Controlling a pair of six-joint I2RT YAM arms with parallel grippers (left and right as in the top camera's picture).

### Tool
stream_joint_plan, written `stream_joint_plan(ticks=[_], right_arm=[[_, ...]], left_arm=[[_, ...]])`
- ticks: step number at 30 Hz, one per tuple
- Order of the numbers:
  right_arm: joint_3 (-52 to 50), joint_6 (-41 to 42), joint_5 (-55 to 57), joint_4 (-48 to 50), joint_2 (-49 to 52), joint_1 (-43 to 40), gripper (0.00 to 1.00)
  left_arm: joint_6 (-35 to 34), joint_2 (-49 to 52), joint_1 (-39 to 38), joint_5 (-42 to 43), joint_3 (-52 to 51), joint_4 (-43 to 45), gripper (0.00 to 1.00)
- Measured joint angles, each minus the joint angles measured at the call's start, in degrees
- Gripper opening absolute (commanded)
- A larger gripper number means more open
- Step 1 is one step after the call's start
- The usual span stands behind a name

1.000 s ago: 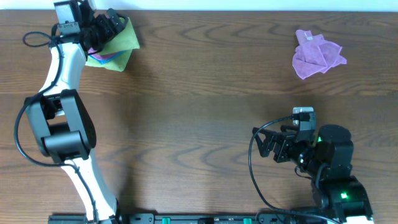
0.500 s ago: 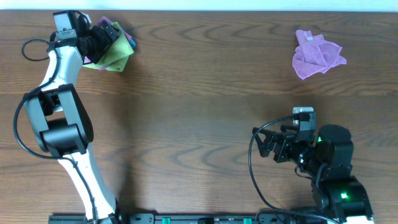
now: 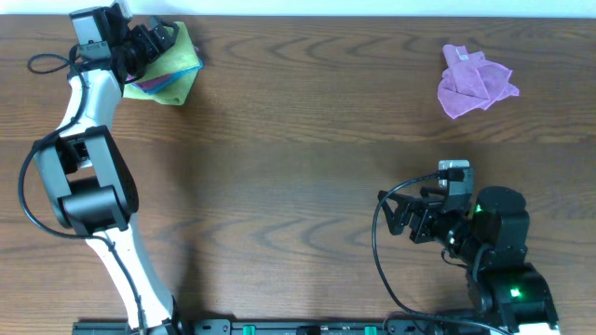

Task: Fold the cloth
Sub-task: 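Lay the green cloth flat on top of the stack and adjust it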

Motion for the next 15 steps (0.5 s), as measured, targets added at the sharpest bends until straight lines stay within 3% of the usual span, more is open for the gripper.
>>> stream_joint_plan(ticks=[15], right_arm=[[0.0,0.0,0.0,0.0,0.0,0.0,0.99]], left_arm=[[3.34,-14.73,-1.18,7.61,0.0,0.81,0.96]])
